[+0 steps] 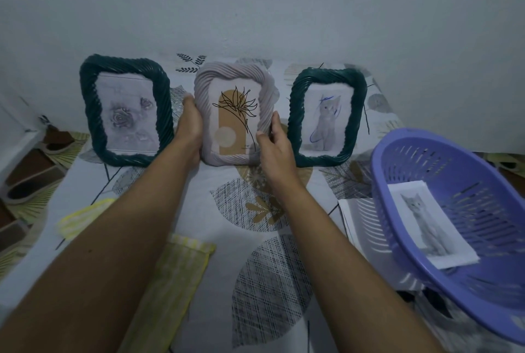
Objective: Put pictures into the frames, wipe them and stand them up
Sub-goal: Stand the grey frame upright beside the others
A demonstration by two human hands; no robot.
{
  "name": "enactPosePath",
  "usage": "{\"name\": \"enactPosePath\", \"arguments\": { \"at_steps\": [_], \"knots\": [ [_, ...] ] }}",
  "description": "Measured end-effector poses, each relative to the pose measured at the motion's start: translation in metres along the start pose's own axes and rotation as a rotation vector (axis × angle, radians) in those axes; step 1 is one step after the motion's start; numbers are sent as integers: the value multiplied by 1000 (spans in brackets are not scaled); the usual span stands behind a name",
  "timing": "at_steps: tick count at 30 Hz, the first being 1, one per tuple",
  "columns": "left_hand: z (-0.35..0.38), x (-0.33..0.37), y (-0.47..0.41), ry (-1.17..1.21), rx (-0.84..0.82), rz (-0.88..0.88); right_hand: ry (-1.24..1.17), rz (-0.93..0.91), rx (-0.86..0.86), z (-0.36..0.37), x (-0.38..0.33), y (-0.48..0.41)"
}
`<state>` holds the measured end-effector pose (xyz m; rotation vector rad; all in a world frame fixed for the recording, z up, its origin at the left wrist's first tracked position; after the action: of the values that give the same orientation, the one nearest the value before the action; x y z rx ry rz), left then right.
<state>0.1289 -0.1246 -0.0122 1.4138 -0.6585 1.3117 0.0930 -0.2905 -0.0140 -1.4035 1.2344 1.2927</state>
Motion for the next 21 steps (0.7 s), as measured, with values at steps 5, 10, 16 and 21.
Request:
{"name": "enactPosePath", "arguments": {
  "at_steps": [5,10,16,21],
  "knots": [
    [-3,-2,-4,-9,15,-4,8,-4,-1,2,0,3],
    [-19,-24,-46,-22,14,-14,20,8,-7,3,-3,7],
    [-9,-15,-13,-114,112,-5,78,24,10,1,-8,20],
    [8,0,52,-324,245,50,19,-7,22,-10,-13,47]
  ]
}}
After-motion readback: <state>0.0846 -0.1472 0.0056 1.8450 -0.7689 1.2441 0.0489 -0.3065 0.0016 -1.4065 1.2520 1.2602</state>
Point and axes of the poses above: each hand's wrist, its own y-axis away from the middle knuckle, its own z-axis out of the palm, x = y × z, the point moved 2 cm from there along -y, towards the middle knuckle, and after that the axes turned 5 degrees about -x, right-handed, at the moved point
